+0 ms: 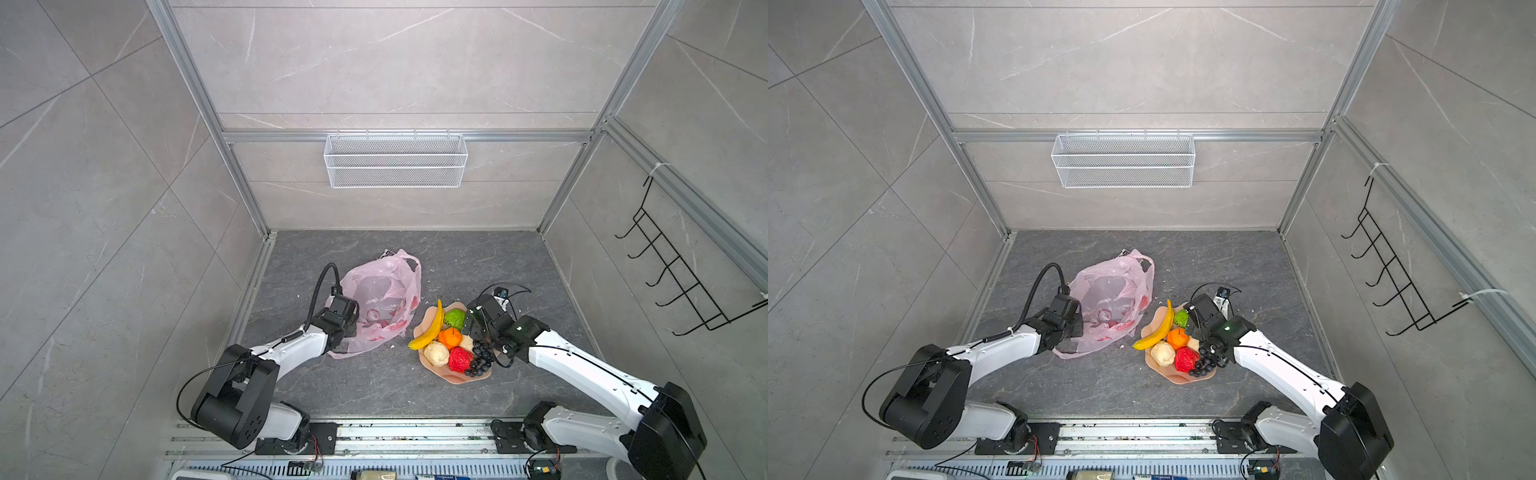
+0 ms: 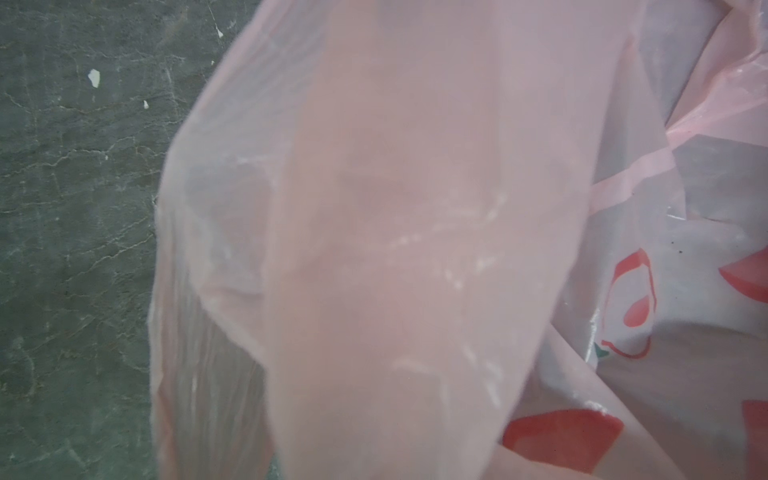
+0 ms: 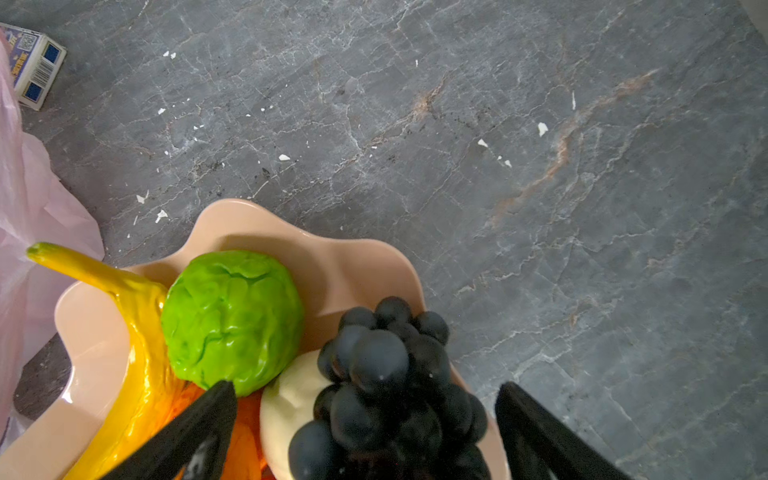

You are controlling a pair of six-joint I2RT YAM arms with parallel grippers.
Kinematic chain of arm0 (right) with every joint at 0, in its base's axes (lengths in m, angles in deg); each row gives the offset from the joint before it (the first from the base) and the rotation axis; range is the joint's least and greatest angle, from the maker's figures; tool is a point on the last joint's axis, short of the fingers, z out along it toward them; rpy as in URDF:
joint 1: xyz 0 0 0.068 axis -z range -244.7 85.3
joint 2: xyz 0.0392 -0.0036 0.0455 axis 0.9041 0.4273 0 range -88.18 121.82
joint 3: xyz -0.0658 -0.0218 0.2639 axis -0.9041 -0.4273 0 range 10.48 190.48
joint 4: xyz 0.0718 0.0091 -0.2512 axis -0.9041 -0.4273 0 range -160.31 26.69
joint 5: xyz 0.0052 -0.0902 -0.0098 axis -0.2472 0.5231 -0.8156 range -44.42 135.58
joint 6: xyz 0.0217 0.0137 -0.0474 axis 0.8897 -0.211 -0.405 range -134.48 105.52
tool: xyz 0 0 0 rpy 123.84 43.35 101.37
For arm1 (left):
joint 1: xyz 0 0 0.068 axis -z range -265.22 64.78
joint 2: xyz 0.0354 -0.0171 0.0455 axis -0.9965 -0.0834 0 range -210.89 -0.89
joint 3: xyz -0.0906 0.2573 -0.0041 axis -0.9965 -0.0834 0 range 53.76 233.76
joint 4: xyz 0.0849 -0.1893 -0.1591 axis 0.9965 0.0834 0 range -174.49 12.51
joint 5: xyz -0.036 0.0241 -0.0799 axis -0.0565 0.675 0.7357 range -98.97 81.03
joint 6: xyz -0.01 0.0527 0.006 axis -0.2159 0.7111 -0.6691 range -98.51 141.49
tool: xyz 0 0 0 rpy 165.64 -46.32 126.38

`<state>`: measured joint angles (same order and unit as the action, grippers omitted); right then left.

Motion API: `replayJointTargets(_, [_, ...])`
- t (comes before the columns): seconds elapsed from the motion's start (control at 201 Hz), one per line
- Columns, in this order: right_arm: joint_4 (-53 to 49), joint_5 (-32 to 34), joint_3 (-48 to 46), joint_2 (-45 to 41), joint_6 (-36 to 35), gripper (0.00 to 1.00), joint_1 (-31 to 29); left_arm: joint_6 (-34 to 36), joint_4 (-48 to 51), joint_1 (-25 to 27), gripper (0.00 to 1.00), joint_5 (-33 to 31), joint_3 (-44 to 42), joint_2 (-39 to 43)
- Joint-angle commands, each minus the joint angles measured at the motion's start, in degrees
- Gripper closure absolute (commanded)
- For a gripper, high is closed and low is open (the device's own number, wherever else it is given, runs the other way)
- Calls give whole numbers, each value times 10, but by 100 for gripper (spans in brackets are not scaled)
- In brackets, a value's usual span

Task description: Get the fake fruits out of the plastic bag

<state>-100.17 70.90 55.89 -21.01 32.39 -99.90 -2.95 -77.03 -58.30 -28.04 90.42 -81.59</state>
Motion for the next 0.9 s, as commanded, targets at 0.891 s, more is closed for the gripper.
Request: replayJointTargets(0.891, [-93,-4,-42,-218,43,1,4,121,33,33,100,169,446,-234])
